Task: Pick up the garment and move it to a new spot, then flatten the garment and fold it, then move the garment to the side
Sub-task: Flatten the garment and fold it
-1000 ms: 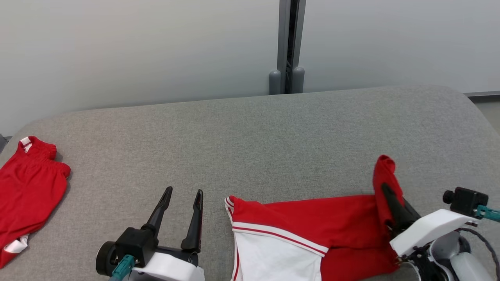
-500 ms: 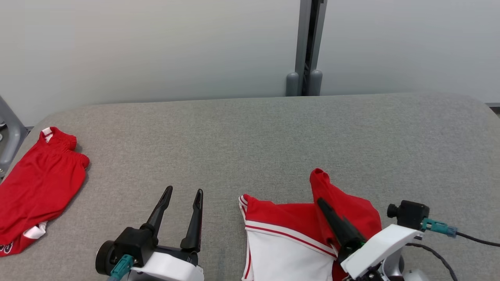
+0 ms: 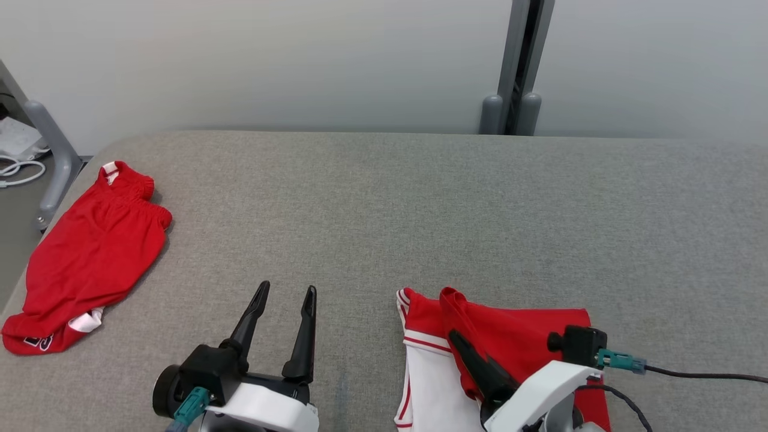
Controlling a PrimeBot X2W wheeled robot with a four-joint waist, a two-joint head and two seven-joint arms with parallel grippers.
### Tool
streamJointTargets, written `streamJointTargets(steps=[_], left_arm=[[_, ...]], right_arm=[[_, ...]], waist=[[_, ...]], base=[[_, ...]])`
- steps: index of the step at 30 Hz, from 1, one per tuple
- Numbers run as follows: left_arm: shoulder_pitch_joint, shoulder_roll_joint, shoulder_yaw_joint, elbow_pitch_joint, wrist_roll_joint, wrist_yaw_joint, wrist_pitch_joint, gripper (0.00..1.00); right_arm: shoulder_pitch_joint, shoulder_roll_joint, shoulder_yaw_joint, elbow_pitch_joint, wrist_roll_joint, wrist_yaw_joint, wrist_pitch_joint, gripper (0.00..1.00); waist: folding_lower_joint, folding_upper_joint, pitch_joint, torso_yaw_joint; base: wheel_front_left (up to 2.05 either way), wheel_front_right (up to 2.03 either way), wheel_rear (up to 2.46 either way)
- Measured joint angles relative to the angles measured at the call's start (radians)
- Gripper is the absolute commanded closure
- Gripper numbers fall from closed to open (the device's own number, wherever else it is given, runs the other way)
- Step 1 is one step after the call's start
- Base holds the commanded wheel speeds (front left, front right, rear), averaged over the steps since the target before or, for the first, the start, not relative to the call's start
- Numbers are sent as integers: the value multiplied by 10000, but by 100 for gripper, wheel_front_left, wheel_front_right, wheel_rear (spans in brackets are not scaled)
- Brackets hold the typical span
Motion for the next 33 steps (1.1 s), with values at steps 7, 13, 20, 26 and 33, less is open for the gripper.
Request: streamJointTargets(steps=[7,13,20,26,33], left_arm=[[-103,-54,-4,35,10,-44,-2,0],[-139,-71,105,88,15,-54,0,0],[-135,-86,117,159,79,-117,0,0],[-54,-88,178,176,117,-119,-2,0],[88,-94,261,153,146,-128,0,0]], right_arm=[[-594,0,431,1160,380,0,-493,56],[-811,0,1154,1154,750,0,-541,0],[-810,4,1858,301,1037,0,-349,0],[-835,13,1051,-121,238,0,-433,0],[-812,-744,-1329,-1264,-2591,0,86,0]], waist=[[0,0,273,288],[0,0,275,318],[1,0,104,152],[0,0,-102,-105],[0,0,-374,-499]], base=[[0,0,0],[0,0,0],[0,0,0],[0,0,0],[0,0,0]])
